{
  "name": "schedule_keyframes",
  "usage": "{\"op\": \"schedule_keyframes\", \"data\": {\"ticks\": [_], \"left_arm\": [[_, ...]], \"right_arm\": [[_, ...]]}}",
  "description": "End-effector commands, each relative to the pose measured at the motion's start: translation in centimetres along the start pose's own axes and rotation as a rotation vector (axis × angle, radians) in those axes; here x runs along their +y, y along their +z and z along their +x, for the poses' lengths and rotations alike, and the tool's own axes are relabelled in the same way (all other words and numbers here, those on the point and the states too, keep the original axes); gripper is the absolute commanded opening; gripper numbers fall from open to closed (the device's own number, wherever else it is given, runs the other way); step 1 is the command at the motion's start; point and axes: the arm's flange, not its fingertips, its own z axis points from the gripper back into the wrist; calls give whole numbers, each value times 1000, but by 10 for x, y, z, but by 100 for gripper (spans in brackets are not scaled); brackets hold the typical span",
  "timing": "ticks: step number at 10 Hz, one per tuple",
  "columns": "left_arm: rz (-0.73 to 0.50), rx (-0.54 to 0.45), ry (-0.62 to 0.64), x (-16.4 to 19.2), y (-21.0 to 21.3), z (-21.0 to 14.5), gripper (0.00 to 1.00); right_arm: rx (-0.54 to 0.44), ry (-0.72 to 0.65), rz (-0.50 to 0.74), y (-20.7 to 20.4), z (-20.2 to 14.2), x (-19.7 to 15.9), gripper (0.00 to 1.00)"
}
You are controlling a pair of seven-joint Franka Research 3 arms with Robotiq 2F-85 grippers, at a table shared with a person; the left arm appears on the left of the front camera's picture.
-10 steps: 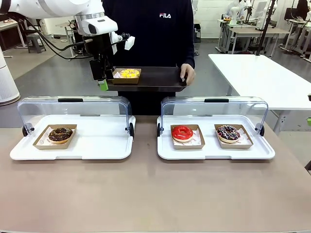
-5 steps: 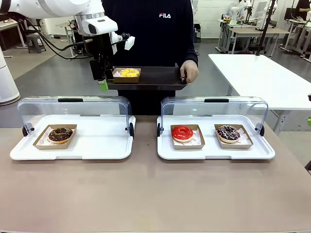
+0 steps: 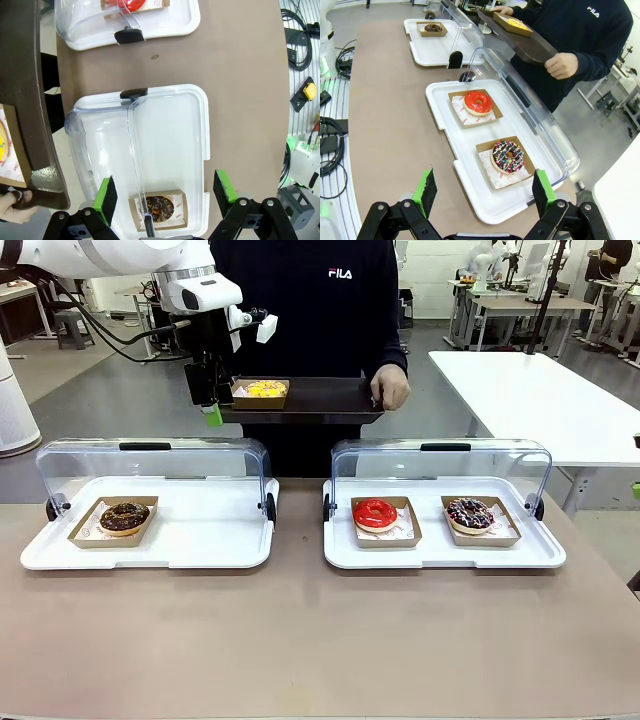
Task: Provide the desired donut to the person.
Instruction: Pick up and lift the Paper togo box containing the Donut pointed at by the person.
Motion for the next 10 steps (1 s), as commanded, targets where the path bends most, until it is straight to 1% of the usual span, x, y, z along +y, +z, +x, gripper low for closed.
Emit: {"op": "schedule_keyframes", "data": {"ticks": [1, 2, 3, 4, 5, 7, 8, 9, 10], "left_arm": [[46, -46, 60, -11, 11, -17, 100], [77, -148, 130, -40, 18, -65, 100], [91, -212, 162, -61, 17, -96, 100], [125, -319, 247, -97, 10, -142, 100], [168, -384, 323, -132, 0, -172, 100], [289, -503, 415, -191, -19, -225, 100], [287, -532, 426, -206, -28, -246, 100], [281, -612, 425, -214, -34, -271, 100], [287, -596, 470, -215, -39, -281, 100]], "right_arm": [[-28, 13, -7, -3, -1, -3, 100], [-28, 13, -7, -3, -1, -3, 100], [-28, 13, -7, -3, -1, -3, 100], [-28, 13, -7, -3, -1, -3, 100], [-28, 13, -7, -3, -1, -3, 100], [-28, 13, -7, -3, -1, -3, 100], [-28, 13, -7, -3, -1, -3, 100], [-28, 13, -7, -3, -1, -3, 100], [-28, 13, -7, -3, -1, -3, 100]]}}
